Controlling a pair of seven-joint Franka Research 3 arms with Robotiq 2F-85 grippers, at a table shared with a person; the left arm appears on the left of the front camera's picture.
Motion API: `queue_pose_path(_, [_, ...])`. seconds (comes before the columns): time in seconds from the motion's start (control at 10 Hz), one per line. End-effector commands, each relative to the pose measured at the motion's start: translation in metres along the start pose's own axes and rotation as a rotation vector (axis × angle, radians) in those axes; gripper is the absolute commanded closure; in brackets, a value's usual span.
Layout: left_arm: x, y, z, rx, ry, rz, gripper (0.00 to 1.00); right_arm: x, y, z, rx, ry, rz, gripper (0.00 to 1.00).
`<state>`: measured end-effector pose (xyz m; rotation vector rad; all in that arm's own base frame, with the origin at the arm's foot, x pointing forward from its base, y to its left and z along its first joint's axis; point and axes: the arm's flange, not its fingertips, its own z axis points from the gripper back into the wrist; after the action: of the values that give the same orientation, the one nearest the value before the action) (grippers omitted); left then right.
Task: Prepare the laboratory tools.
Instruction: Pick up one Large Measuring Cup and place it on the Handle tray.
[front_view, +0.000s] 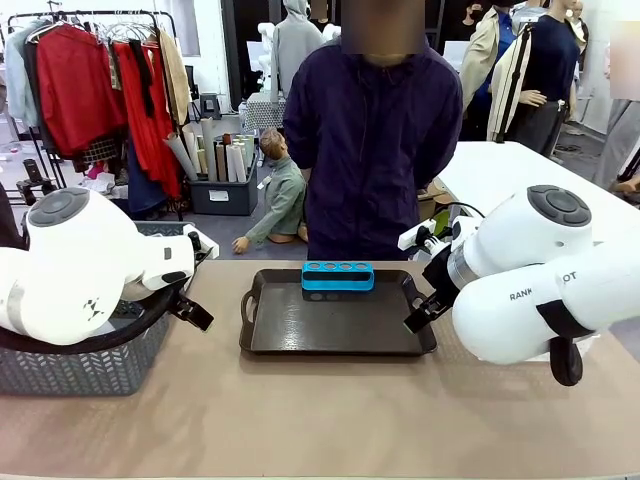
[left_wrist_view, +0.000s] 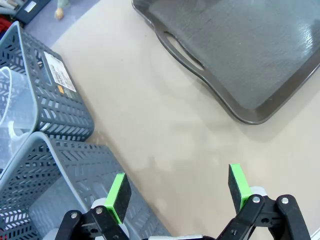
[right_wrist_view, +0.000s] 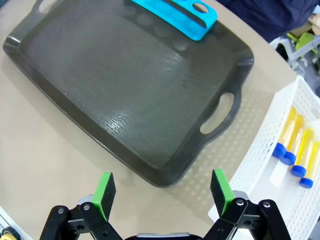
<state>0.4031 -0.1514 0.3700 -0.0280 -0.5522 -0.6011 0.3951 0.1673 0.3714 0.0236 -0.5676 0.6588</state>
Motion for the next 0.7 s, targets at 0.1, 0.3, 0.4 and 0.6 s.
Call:
queue_pose_path(0.1, [0.0000,0.0000,0.0001,0.000,0.000,0.000,0.00,0.0000,-0.0001,0.0000,0.000,0.000,-0.001,0.00])
queue_pose_path(0.3, [0.0000,0.0000,0.0001,0.000,0.000,0.000,0.00,0.0000,-0.0001,0.0000,0.000,0.000,-0.001,0.00])
queue_pose_path(0.4, [0.0000,0.0000,0.0001,0.000,0.000,0.000,0.00,0.0000,-0.0001,0.0000,0.000,0.000,-0.001,0.00])
queue_pose_path(0.6, [0.0000,0.0000,0.0001,0.000,0.000,0.000,0.00,0.0000,-0.0001,0.0000,0.000,0.000,-0.001,0.00])
